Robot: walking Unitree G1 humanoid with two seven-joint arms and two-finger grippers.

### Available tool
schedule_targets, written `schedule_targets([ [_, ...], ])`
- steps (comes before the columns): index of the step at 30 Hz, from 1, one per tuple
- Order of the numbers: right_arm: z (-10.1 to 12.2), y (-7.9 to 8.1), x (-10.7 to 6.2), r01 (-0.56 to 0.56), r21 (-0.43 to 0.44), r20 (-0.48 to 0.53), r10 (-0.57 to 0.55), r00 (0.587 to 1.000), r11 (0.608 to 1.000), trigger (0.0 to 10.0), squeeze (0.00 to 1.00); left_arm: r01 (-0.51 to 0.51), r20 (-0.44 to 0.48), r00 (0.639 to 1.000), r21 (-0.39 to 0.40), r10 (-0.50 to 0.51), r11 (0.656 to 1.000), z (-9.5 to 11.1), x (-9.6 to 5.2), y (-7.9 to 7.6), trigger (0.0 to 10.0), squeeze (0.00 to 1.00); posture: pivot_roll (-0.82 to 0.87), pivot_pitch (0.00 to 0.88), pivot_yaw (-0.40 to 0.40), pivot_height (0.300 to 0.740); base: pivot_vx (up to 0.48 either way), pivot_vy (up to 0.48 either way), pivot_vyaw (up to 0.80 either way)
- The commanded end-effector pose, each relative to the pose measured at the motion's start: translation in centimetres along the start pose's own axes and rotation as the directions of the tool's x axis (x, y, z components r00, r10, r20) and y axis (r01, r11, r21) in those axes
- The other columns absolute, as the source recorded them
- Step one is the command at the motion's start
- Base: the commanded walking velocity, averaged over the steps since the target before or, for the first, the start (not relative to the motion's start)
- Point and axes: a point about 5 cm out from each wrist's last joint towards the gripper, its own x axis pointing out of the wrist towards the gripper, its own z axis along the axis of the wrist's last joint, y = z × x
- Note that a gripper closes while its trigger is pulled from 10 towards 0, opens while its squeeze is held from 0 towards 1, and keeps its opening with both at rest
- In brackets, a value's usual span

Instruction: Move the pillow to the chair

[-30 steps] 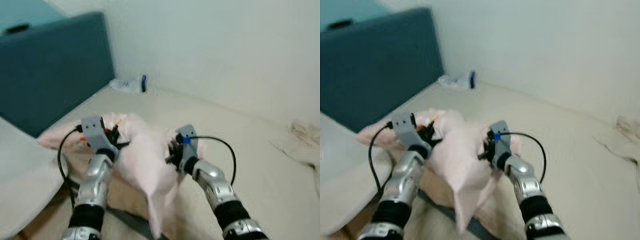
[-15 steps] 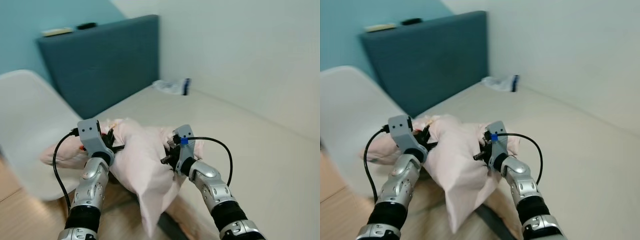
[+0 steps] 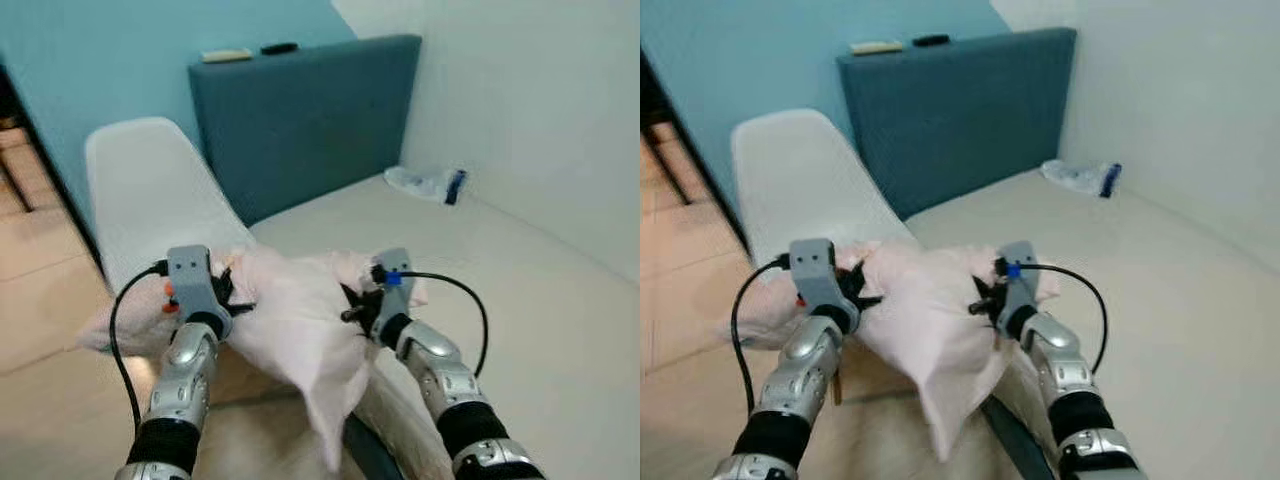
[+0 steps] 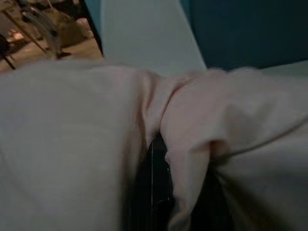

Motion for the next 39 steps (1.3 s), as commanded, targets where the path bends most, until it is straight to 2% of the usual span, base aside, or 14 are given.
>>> schedule_targets([
  [1,0.0,-0.7,-0.3,0.040,0.011,0.026,-0.040,0.999,0.999,10.0,0.00,0.039,0.011,0.999,0.026,-0.039,0.999,-0.3,-0.2,-0.7,10.0,0.00,0.02,0.000,-0.013,0.739,0.000,0.000,0.79],
  [7,-1.4,-2.7,-2.0,0.147,0.048,-0.007,-0.147,0.989,0.988,10.0,0.00,0.011,-0.033,0.999,0.035,-0.009,0.999,-1.7,-1.0,0.4,10.0,0.00,0.02,0.000,-0.011,0.739,0.000,0.000,0.79],
  [11,-1.9,-3.2,-2.6,0.167,0.058,-0.014,-0.167,0.986,0.984,10.0,0.00,-0.004,-0.052,0.999,0.032,0.005,0.999,-2.4,-1.5,0.8,10.0,0.00,0.01,0.000,-0.009,0.739,0.000,0.000,0.78],
  [25,-1.9,-1.9,-2.1,0.115,0.064,0.028,-0.117,0.993,0.991,10.0,0.00,0.039,-0.028,0.999,-0.004,-0.039,0.999,-2.4,-2.0,0.0,10.0,0.00,0.01,0.000,-0.011,0.739,0.000,0.000,0.10],
  [39,-0.9,-1.0,-1.6,0.058,0.031,0.074,-0.060,0.995,0.998,10.0,0.00,0.074,0.003,0.997,-0.011,-0.074,0.997,-1.7,-1.4,-1.1,10.0,0.00,0.01,0.000,-0.006,0.739,0.322,0.000,0.04],
])
